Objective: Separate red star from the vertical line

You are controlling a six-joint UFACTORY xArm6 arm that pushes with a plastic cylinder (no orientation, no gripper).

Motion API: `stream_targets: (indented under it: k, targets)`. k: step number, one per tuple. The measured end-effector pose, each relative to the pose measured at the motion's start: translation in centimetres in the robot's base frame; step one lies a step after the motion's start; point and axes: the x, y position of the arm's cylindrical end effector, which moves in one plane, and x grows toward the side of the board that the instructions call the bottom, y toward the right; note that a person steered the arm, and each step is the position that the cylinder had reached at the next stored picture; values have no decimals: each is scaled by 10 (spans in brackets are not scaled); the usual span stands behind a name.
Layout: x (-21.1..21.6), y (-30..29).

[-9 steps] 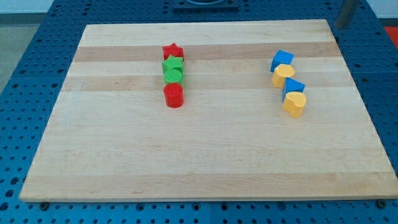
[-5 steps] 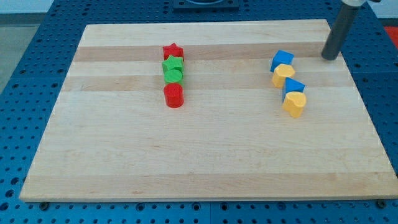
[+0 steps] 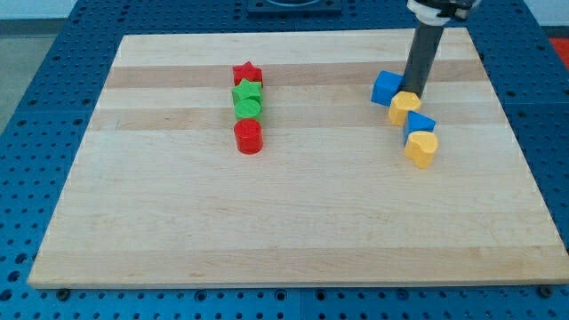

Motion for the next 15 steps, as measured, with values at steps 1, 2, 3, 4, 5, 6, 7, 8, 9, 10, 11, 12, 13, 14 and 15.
stream_targets:
  k: [1, 2, 3, 4, 5, 6, 7, 8, 9, 10, 11, 12, 13, 14, 15]
  targets:
    - [0, 0]
    - [0, 5]
    - [-26, 25]
    - [-77, 15]
    - [-103, -63]
    - [-106, -156]
    - [-93, -222]
    - [-77, -257]
    - [-65, -274]
    - [-56, -275]
    - [-48, -262]
    - [-39, -242]
    - [-32, -220]
    - [-28, -196]
    - [-27, -182]
